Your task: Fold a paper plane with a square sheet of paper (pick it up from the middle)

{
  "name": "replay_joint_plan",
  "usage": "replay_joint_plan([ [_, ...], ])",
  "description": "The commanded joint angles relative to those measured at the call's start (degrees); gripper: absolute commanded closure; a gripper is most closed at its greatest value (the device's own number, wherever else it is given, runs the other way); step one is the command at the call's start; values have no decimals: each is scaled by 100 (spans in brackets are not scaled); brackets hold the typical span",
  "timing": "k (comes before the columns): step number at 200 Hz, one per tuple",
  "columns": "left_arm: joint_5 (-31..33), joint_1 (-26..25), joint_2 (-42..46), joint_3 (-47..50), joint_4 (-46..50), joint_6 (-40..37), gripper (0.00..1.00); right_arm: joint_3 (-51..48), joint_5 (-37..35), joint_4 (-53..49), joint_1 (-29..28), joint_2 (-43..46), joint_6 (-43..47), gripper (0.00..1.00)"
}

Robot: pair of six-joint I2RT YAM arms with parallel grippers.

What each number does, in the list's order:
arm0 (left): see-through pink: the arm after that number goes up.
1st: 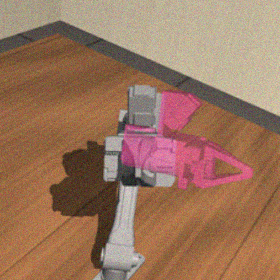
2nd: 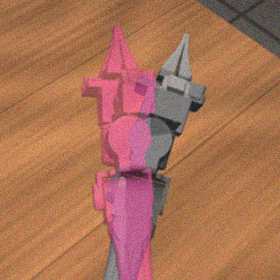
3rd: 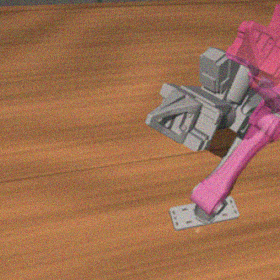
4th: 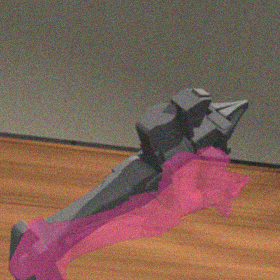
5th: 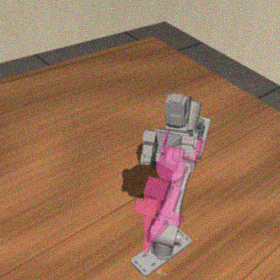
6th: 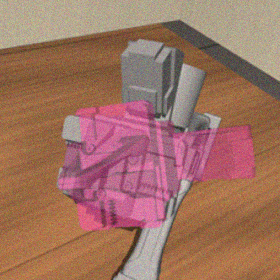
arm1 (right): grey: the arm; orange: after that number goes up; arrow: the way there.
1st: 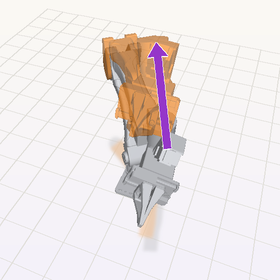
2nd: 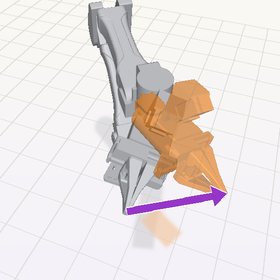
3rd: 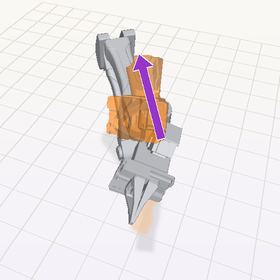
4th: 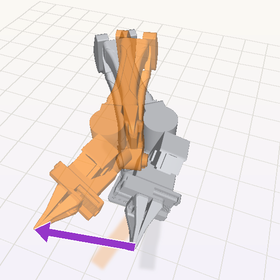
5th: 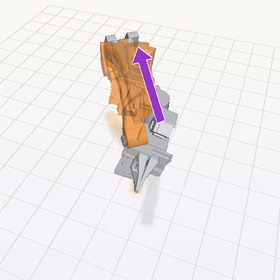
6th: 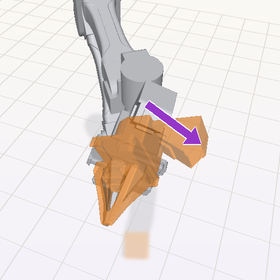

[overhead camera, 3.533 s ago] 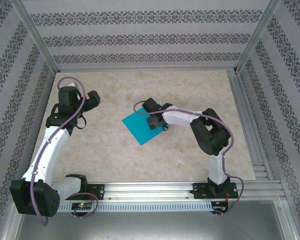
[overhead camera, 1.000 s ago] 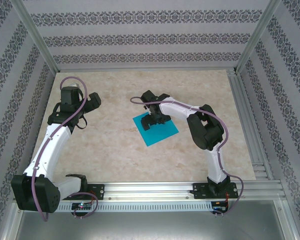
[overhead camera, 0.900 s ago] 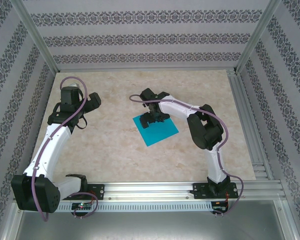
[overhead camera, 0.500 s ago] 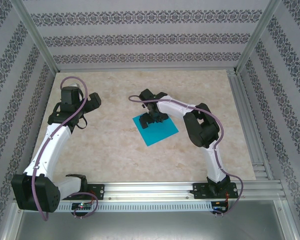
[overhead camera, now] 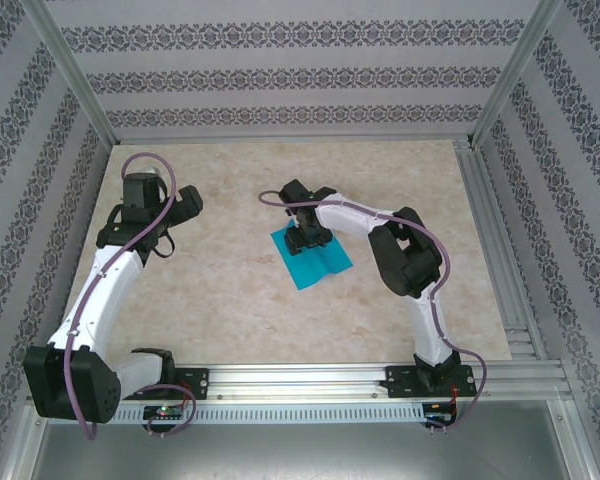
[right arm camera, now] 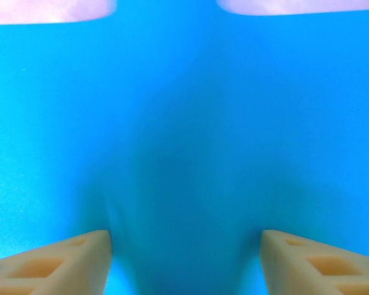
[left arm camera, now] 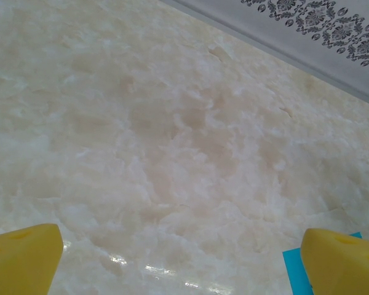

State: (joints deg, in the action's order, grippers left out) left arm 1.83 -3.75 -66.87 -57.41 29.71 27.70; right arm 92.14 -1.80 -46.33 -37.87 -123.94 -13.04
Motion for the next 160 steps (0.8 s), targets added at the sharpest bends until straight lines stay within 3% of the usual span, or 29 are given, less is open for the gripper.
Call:
replay_joint_plan([
  [1, -165, 67, -36, -103, 104, -46, 0, -267, 301, 213, -18, 292, -358, 48],
  [53, -999, 52, -164, 238, -207, 133, 0, -1398, 1984, 2326, 41, 1580, -1465, 67],
  [101, -1589, -306, -362, 641, -660, 538, 2, -2718, 3556, 4891, 270, 2138, -2835, 69],
  [160, -1949, -1174, -439, 1496, -1720, 1150, 18, -2919, 3667, 4926, 461, 1544, -2688, 68],
])
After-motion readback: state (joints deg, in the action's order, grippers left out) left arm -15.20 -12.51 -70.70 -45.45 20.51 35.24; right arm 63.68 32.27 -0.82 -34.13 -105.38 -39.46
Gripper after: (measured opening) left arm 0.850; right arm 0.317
